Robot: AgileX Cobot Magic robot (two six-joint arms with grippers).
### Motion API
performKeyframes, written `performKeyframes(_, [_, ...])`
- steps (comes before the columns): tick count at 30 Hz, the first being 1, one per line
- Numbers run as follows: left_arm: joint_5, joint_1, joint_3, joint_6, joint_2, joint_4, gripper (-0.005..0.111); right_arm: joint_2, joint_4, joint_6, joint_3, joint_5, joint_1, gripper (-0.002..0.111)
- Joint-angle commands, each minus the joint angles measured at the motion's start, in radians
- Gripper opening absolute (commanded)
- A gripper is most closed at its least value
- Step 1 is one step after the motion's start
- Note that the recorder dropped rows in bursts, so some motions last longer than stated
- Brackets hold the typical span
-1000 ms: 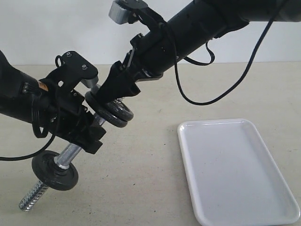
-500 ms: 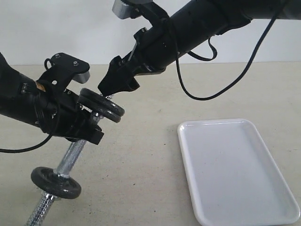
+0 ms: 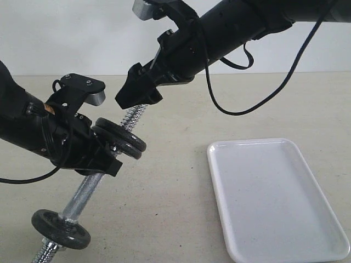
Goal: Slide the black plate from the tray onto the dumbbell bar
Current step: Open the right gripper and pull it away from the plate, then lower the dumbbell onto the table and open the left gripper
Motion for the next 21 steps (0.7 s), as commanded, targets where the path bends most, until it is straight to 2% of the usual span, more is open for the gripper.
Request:
performKeyframes(1, [-0.350, -0.002, -0.041, -0.063, -0.057, -0.056, 0.004, -0.015, -0.003, 0.029, -0.004, -0.005, -0.004, 0.100])
performKeyframes(3, [-0.346, -0.002, -0.041, -0.088, -0.057, -0.056, 0.004, -0.015, -0.011, 0.048, -0.004, -0.005, -0.004, 0.086])
performKeyframes(5, [-0.346, -0.002, -0.041, -0.116, -0.057, -0.056, 0.004, -0.015, -0.029, 0.068, -0.004, -0.003, -0.004, 0.061])
performKeyframes(8, [-0.346, -0.002, -0.041, -0.206, -0.057, -0.056, 0.004, -0.015, -0.093, 0.151, -0.004, 0.036, -0.004, 0.002])
performKeyframes(11, [-0.346, -0.002, -0.041, -0.225, -0.054, -0.056, 0.004, -0.015, -0.142, 0.235, -0.004, 0.072, -0.004, 0.002])
performKeyframes(16, [-0.346, -0.002, -0.041, -0.291, 0.037, -0.056, 0.004, -0.015, -0.411, 0.501, -0.004, 0.214, -0.004, 0.002])
performKeyframes(21, [-0.375, -0.002, -0.041, -0.351, 0.118, -0.056, 0.004, -0.017, -0.438, 0.476, -0.004, 0.314, -0.004, 0.002])
